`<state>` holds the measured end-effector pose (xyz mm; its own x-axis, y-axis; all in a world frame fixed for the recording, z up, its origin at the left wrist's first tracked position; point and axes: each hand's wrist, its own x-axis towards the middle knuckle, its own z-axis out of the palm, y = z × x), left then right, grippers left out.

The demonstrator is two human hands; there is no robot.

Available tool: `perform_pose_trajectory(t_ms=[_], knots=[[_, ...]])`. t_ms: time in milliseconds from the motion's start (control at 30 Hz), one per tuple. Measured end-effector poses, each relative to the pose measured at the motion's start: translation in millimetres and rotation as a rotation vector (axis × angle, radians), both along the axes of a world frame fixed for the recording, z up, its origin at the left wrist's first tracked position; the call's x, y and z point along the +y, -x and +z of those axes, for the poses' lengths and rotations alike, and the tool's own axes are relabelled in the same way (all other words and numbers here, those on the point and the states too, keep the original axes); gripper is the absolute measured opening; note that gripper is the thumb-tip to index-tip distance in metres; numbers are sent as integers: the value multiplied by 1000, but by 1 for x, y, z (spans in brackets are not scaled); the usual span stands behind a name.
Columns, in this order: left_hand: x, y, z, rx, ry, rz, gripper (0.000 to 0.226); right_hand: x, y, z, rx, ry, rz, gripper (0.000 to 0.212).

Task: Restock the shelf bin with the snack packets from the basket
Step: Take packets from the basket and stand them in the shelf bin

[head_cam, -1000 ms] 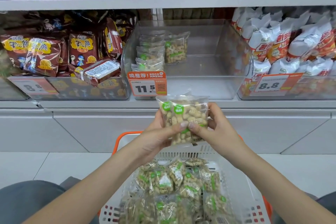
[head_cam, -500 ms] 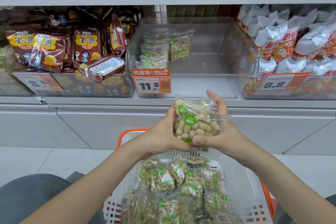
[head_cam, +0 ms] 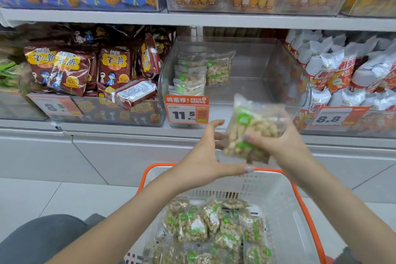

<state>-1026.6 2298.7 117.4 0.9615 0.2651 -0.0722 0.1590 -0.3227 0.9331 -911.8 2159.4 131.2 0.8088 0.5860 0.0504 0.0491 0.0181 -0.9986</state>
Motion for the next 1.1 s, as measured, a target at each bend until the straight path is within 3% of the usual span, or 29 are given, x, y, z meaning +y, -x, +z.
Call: perform_pose_trajectory(t_ms=[133,233,333,500,633,700,800,867,900,1000,1100], knots=[[37,-12,18,-32,-203,144,82,33,-57,39,-150,35,-176,68],[63,-19,22,-6,-447,177,71,66,-98,60,-215,139,-227,74],[71,-27,20,10,-455,198,60,98,-131,70,-208,271,-215,82],[74,-32,19,23,-486,178,55,136,-155,34,-159,444,-115,64],[81,-29,22,23,-475,107,51,164,-166,-1,-161,506,-28,89],[82,-30,20,16,-497,108,52,171,-169,-9,-266,623,-24,77],[79,-32,17,21,-526,129,52,173,-173,-16,-420,815,-75,74],[77,-34,16,16,-534,141,51,172,-175,-19,-336,768,-51,39],[77,-34,15,14,-538,145,51,172,-177,-21,-312,761,-45,32],[75,-35,15,17,-550,157,50,172,-177,-20,-288,725,-50,38],[74,-36,14,14,-551,171,48,171,-180,-21,-232,700,-31,62]])
